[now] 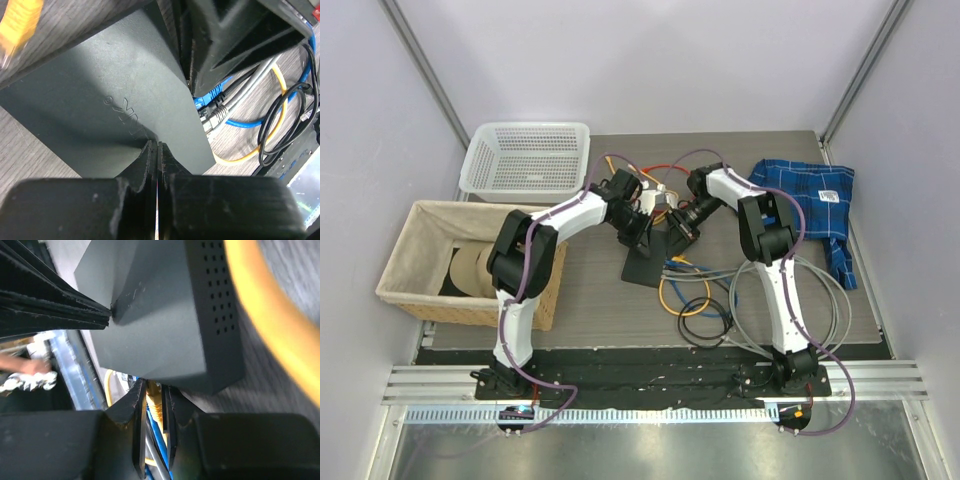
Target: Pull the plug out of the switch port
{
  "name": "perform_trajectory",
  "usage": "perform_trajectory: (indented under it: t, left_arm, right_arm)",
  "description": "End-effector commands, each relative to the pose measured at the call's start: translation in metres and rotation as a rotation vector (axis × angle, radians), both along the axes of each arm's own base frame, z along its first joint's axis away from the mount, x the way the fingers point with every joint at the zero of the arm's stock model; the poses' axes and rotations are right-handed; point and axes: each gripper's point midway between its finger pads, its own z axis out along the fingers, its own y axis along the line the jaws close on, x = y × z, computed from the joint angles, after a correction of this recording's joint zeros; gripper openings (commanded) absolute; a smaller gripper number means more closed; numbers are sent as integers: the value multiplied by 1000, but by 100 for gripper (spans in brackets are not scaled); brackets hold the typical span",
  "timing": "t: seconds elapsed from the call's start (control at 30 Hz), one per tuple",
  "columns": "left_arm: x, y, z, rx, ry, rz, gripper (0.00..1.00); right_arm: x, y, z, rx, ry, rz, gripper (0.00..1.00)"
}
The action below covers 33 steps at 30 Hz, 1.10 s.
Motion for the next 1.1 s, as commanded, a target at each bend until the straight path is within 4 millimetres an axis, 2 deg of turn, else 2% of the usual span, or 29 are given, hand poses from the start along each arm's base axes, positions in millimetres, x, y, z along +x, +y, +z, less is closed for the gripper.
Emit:
perform_trajectory:
  t: [0.0, 0.03, 0.1, 0.17, 0.2, 0.27, 0.37, 0.47, 0.5, 0.57, 0.6, 0.67, 0.7, 0.77, 0.8, 0.87, 0.9, 0.97, 1.03, 1.07]
  left_arm:
    - [5, 31, -52, 193, -21, 42, 0]
    - [6, 30, -51, 191, -25, 42, 0]
    - [7, 29, -50, 187, -28, 44, 0]
    - [7, 30, -49, 188, -27, 47, 0]
    - [7, 30, -49, 187, -27, 46, 0]
    - [7, 30, -47, 185, -32, 44, 0]
    - [7, 29, -47, 184, -33, 44, 0]
    - [6, 31, -47, 188, -31, 45, 0]
    - [8, 32, -45, 186, -36, 46, 0]
    - [7, 33, -47, 190, -30, 48, 0]
    - [7, 34, -46, 189, -31, 50, 0]
    - [7, 34, -44, 189, -32, 50, 0]
    - [7, 35, -42, 187, -29, 53, 0]
    - [9, 35, -37, 176, -30, 55, 0]
    - [11, 35, -33, 170, -37, 59, 0]
    - [14, 35, -25, 156, -51, 60, 0]
    - [16, 35, -22, 150, -60, 62, 0]
    - [19, 34, -13, 137, -78, 66, 0]
    - [18, 31, -6, 120, -83, 64, 0]
    - [17, 28, 2, 94, -85, 58, 1]
  right_arm:
    - [10, -44, -43, -143, -36, 104, 2]
    - [11, -50, -50, -181, -46, 77, 2]
    - [25, -49, -40, -180, -153, 70, 1]
    - [23, -45, -32, -137, -145, 82, 2]
    - [27, -42, -27, -135, -135, 64, 2]
    - [40, -44, -29, -192, -171, 9, 1]
    - [48, -42, -19, -164, -220, 29, 1]
    - [74, -44, 8, -142, -294, -23, 2]
    - [92, -44, 24, -140, -367, -58, 2]
    - [115, -55, 37, -187, -463, -96, 2]
    - [135, -57, 56, -193, -552, -129, 1]
    - [160, -67, 75, -221, -640, -183, 1]
    - [181, -67, 101, -203, -723, -225, 1]
    - [200, -71, 129, -188, -775, -305, 2]
    - [215, -70, 156, -163, -855, -339, 1]
    - [232, -69, 197, -130, -964, -405, 1]
    - [238, -69, 211, -121, -1007, -429, 1]
    - [248, -68, 254, -69, -1115, -494, 2]
    - [253, -68, 278, -38, -1175, -530, 1]
    - [255, -67, 303, -2, -1225, -566, 1]
